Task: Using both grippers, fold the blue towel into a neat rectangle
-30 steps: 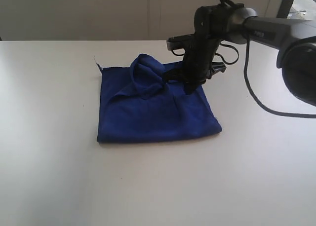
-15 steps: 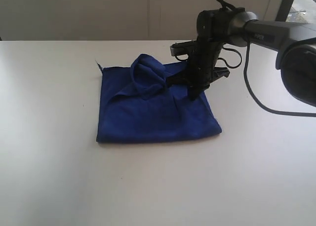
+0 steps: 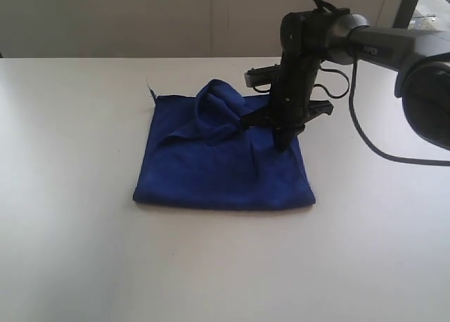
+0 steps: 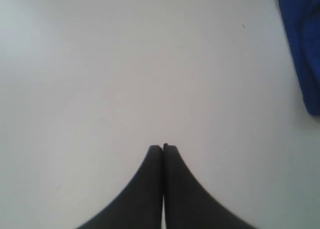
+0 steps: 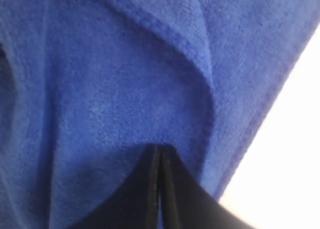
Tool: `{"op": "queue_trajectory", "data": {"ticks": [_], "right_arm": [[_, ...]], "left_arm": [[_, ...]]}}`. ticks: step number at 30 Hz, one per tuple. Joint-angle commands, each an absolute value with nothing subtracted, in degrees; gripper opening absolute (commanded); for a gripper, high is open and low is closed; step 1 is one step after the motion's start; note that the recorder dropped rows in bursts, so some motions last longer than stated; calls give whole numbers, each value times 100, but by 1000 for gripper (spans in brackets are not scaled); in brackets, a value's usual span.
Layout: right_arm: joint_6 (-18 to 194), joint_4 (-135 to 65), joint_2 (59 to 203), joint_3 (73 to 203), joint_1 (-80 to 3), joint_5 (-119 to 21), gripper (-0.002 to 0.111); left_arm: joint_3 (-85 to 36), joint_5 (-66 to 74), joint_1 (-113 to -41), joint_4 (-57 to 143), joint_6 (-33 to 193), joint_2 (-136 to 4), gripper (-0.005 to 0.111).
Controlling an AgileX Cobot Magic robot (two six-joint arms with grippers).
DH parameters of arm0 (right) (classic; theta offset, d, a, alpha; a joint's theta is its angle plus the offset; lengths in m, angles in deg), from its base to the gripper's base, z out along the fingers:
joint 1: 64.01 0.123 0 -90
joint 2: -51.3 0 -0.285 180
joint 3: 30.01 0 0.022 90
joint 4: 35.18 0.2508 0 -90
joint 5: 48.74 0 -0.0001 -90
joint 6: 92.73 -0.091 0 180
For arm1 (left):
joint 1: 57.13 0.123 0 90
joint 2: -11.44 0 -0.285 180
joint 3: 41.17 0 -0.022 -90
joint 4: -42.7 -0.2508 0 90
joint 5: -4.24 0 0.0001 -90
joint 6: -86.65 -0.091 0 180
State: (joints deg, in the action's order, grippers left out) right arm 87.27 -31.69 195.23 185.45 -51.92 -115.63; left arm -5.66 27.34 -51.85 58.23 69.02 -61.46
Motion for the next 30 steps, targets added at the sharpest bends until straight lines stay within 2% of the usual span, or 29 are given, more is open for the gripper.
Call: {"op": "queue_trajectory", "data": {"ticks": [1,14,30], "right_arm": [[8727,-3313,19151,18528,-5204,-10910,0],[8727,-3238,19059,18528,-5204,-10391,0],[8727,-3226,19059,18528,-5204,-10433,0]], "left_arm": [[-512,2781,-5223,5878,6890,-6097,0],[-512,2781,-5223,5878,6890,-6097,0],[-512,2781,-5223,5878,6877,-6097,0]]}}
